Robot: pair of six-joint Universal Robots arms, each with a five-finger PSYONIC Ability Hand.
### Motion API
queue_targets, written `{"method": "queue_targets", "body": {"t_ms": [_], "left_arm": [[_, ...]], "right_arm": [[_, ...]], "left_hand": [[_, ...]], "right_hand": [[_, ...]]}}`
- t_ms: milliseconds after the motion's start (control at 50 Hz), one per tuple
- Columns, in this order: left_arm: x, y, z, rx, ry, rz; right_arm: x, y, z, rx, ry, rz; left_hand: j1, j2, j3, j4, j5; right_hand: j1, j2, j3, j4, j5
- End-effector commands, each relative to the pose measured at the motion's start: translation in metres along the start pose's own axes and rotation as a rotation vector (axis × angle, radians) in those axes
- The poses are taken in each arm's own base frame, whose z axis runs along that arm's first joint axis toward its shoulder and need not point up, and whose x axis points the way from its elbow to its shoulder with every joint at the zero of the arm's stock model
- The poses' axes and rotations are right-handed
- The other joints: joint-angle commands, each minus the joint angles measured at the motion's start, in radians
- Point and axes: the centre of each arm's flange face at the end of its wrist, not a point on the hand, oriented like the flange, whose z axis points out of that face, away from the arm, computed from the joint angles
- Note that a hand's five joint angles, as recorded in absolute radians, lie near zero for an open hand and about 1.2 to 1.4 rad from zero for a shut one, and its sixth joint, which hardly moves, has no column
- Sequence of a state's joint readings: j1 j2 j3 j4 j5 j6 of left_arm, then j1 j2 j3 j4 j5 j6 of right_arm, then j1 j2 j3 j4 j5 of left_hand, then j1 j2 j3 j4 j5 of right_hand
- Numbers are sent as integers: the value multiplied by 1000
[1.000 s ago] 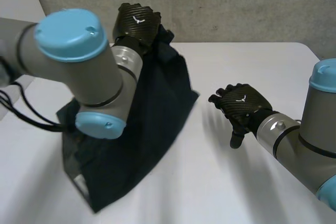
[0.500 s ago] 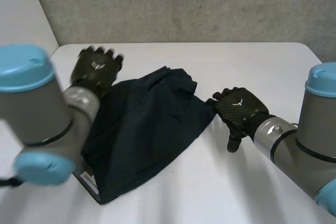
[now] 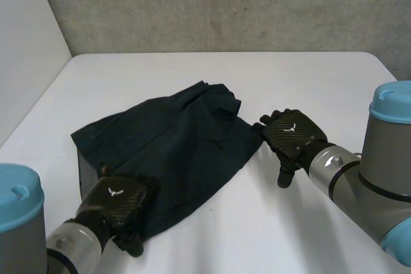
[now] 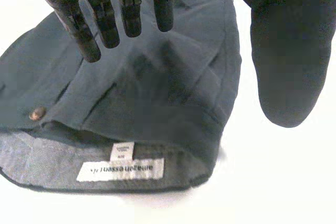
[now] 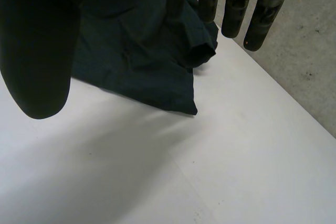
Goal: Fold the shorts.
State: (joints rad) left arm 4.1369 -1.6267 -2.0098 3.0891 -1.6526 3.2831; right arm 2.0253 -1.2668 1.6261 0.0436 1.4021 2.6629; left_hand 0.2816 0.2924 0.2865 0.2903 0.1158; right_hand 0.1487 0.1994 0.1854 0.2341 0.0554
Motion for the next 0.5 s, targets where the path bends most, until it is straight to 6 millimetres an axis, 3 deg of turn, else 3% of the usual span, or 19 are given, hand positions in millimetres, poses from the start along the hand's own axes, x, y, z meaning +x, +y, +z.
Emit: {"method": "queue_targets", "body": {"t_ms": [20,340,500], "left_arm": [[5,9,2,27,-27,21],[4,30,23,-14,-90,33],[3,29,31,24,-118,93]], "right_arm": [[-1,0,0,0,-1,0],[-2,3,-1,-8,-5,1],[-2,3,-1,-9,-6,0]], "left_hand": [[76,65,71,67,67],[202,191,197,193,193],[436,426,431,428,428]], "right_hand": [[26,-25,-11,-60,-55],[26,-25,-11,-60,-55],[26,-25,-11,-60,-55]]}}
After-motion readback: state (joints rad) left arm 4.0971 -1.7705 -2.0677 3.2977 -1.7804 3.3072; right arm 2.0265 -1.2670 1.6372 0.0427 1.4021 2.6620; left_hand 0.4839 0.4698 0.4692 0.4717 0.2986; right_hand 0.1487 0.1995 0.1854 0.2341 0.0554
